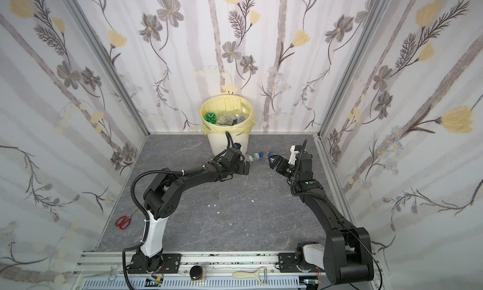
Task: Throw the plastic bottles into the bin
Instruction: 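Lower the left gripper and close it on the small clear white-cap bottle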
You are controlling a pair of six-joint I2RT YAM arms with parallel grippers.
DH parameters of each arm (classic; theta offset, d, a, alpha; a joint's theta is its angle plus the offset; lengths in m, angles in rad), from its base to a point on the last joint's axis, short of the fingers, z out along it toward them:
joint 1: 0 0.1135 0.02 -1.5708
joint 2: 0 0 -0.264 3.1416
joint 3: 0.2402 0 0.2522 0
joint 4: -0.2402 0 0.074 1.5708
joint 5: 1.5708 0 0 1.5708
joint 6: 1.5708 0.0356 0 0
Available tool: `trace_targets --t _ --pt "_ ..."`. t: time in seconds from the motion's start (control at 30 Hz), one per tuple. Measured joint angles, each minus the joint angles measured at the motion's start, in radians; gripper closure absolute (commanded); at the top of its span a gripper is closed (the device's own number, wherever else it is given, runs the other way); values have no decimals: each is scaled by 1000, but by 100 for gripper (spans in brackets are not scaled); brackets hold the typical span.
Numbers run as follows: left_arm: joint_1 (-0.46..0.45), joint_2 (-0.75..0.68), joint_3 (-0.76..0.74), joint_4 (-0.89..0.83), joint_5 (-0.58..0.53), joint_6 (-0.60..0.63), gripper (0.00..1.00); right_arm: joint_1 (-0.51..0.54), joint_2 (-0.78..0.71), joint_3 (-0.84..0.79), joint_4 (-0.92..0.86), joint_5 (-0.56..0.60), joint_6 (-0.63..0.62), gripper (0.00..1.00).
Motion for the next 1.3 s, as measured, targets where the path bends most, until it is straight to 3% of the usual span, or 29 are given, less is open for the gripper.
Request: trace_targets --t 0.47,0.63,0.97,1.3 --pt "-64 -91 -55 -2 44 -51 0 -34 -11 -25 -9 -4 0 1" --pt "-61 -113 -44 -1 10 -18 0 -50 -19 -25 -9 -8 -1 0" --pt "-50 32 90 -13 -99 108 0 -66 -65 -45 -16 -18 -1 0" --pt "-27 87 115 -35 -127 141 0 -87 -83 -61 -20 -22 -2 0"
